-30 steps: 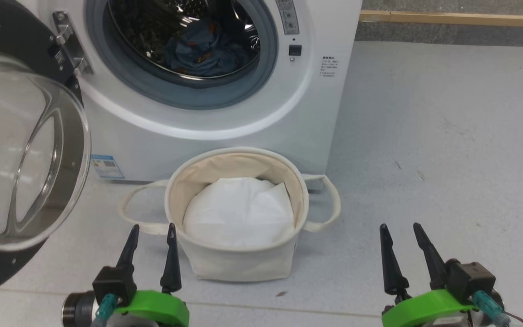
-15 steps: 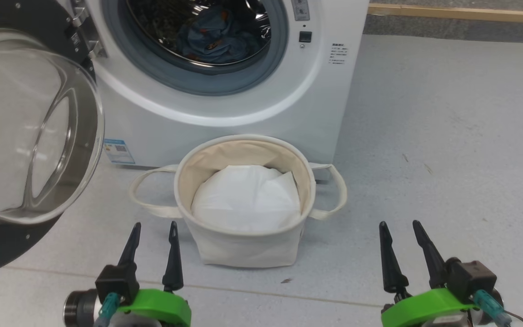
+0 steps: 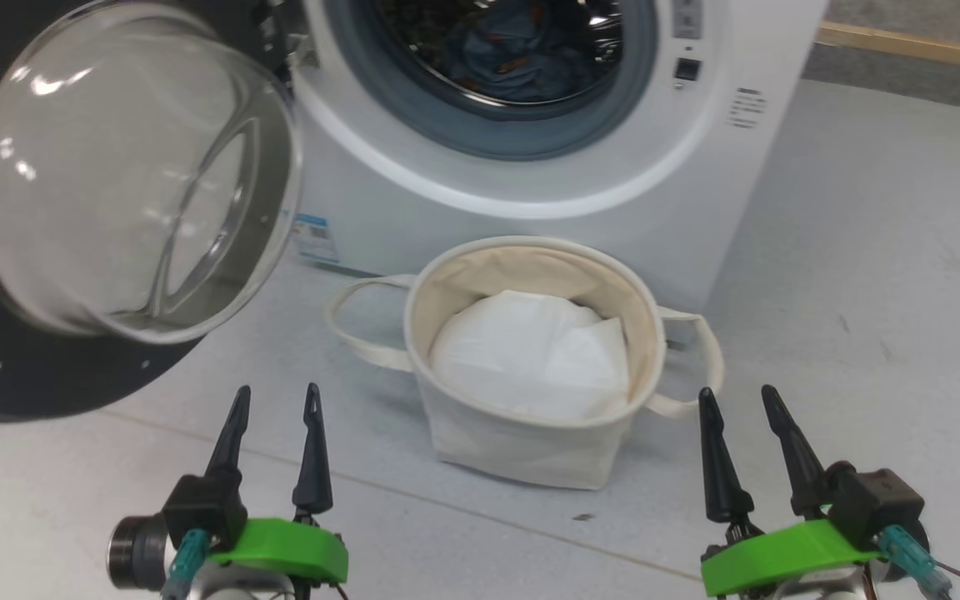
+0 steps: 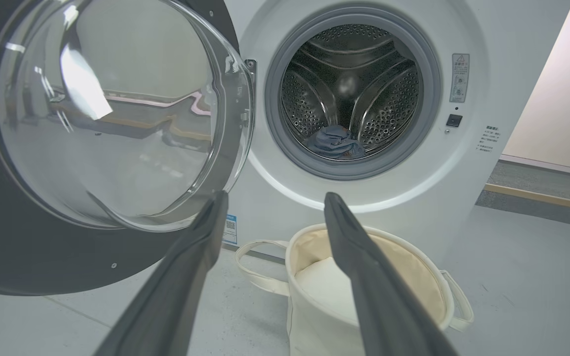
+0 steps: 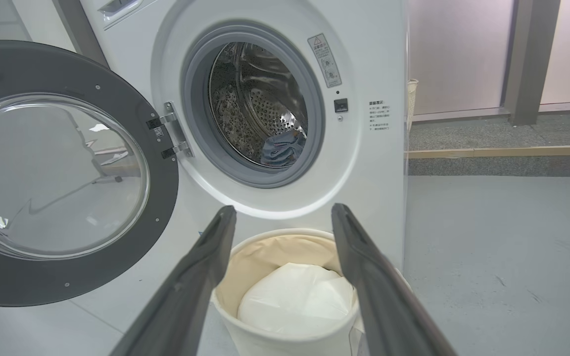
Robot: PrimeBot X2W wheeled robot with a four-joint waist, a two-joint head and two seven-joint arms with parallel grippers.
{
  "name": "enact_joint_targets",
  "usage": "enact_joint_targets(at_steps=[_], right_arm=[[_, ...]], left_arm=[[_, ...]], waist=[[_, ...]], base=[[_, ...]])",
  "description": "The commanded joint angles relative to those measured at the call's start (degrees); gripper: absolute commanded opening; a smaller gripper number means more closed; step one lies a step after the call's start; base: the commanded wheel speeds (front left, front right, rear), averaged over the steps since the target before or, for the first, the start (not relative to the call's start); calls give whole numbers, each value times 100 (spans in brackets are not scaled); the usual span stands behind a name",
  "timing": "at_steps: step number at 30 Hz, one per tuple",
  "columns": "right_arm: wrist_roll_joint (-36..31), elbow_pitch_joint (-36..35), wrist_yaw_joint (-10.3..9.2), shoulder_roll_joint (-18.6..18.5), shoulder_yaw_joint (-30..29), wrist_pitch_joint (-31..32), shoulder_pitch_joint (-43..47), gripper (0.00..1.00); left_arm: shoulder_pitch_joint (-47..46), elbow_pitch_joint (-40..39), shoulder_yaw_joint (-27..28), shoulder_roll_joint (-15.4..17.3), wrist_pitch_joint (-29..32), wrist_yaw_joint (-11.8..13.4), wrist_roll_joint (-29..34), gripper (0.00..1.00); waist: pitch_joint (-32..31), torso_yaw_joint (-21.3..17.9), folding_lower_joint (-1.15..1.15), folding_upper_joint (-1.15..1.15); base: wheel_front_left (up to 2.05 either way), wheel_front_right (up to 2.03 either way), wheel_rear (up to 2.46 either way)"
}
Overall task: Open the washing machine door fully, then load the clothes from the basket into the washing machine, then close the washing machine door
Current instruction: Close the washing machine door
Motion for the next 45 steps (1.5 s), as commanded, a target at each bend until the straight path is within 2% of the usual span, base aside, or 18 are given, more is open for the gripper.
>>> enact_joint_targets(at_steps=[1,8,18,26,36,40,41,42,44,45], right_arm=[[15,-212,1,-15,144,-27,-187,100],[29,-249,1,-15,257,-27,-232,100],[40,-213,1,-15,344,-27,-197,100],[39,-147,1,-15,395,-27,-168,100],[28,-131,1,-15,423,-27,-146,100],[57,-102,1,-15,480,-27,-129,100],[55,-82,1,-15,494,-27,-125,100],[51,-65,1,-15,494,-27,-121,100],[41,-37,1,-15,461,-27,-111,100],[40,-28,1,-15,444,-27,-106,100]], left_arm=[[-199,-245,205,39,-34,42,-12,100],[-174,-277,256,39,-34,54,-46,100],[-148,-309,406,39,-34,112,-103,100],[-82,-324,488,39,-34,132,-110,100],[-19,-360,500,39,-34,143,-160,100],[-28,-359,580,39,-34,60,-474,100],[-34,-382,601,39,-34,24,-551,70],[-34,-418,618,39,-34,-38,-666,0],[-73,-722,754,39,-34,-199,-1119,0],[-71,-961,888,39,-34,-314,-1613,0]], waist=[[57,295,0,0],[87,945,0,0],[16,1418,0,0],[-42,1607,0,0],[-56,1620,0,0],[-60,1597,0,0],[-66,1592,0,0],[-73,1584,0,0],[-87,1574,0,0],[-93,1566,0,0]], base=[[0,0,0],[0,0,0],[0,0,0],[0,0,0],[0,0,0],[0,0,0],[0,0,0],[0,0,0],[0,0,0],[0,0,0]])
